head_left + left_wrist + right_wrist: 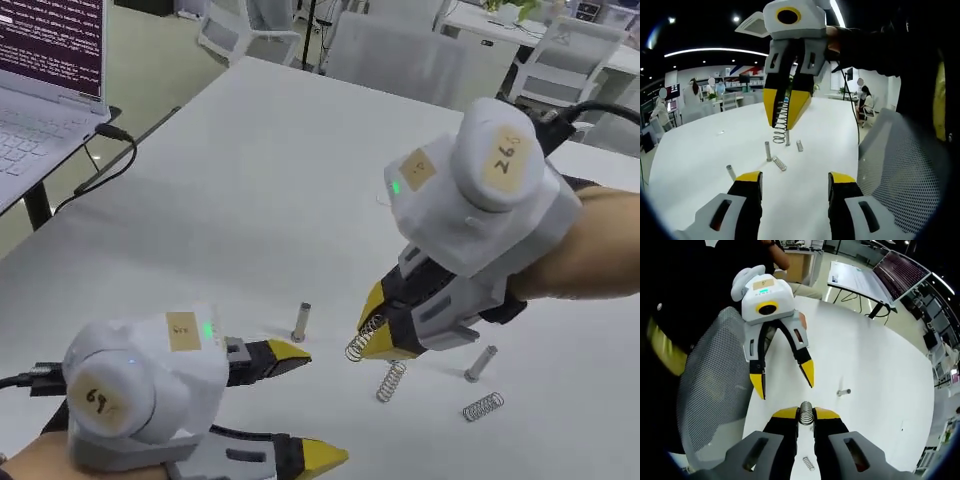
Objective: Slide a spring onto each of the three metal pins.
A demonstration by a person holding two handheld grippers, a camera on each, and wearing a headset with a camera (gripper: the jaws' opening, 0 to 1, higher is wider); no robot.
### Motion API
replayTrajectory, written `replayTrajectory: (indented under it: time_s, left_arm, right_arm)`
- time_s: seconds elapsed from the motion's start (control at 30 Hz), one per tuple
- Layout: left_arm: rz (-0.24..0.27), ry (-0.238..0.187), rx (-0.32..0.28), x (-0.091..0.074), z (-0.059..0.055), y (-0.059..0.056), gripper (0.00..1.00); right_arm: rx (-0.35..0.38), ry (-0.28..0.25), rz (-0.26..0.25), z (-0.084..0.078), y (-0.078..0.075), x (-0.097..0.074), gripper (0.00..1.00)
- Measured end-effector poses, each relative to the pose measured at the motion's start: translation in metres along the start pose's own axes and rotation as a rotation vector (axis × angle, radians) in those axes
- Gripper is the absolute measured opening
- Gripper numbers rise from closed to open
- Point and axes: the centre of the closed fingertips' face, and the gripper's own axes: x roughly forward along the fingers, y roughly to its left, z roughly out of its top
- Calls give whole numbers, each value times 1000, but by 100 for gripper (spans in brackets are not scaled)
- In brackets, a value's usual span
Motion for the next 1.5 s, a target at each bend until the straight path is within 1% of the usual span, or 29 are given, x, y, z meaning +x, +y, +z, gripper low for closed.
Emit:
replayTrajectory:
  time_s: [0.07, 0.2, 0.27, 0.43, 0.53, 0.63, 0.7, 0.8, 0.83, 0.93, 1.0, 1.1, 1.3, 1.4, 1.43, 1.5]
  left_arm:
    - [7, 4, 7, 0, -3, 2, 52]
    - [28, 25, 20, 0, -10, 8, 58]
    - [45, 23, 2, -1, -10, 14, 62]
    - [89, 28, -19, -6, -14, 24, 68]
    - [104, 35, -31, -8, -18, 29, 69]
    - [119, 33, -41, -9, -19, 33, 70]
    - [126, 32, -45, -10, -19, 34, 71]
    - [139, 28, -53, -10, -20, 36, 72]
    - [139, 28, -54, -10, -20, 35, 72]
    - [144, 30, -58, -11, -22, 34, 73]
    - [145, 33, -62, -11, -24, 34, 73]
    - [153, 39, -62, -13, -26, 35, 74]
    - [157, 40, -70, -14, -29, 37, 74]
    - [153, 45, -68, -14, -30, 37, 73]
    - [151, 46, -68, -13, -30, 37, 73]
    - [150, 46, -65, -13, -30, 37, 73]
  right_arm:
    - [12, -4, -5, 0, -3, 0, 8]
    - [20, 2, -23, -2, -10, 0, 8]
    - [28, -4, -26, -3, -14, 0, 8]
    - [44, -13, -39, -2, -28, 2, 8]
    - [55, -19, -41, 0, -35, 6, 8]
    - [51, -14, -45, 3, -41, 10, 8]
    - [50, -15, -40, 5, -45, 13, 8]
    - [36, 9, -42, 6, -52, 18, 8]
    - [35, 9, -41, 6, -53, 19, 8]
    - [40, 3, -31, 10, -61, 24, 8]
    - [35, 19, -30, 10, -67, 29, 8]
    - [32, 30, -25, 11, -77, 36, 8]
    - [15, 51, -8, 16, -84, 45, 8]
    - [19, 60, 5, 16, -87, 51, 8]
    - [22, 65, 11, 14, -92, 55, 8]
    - [14, 79, 13, 12, -93, 59, 8]
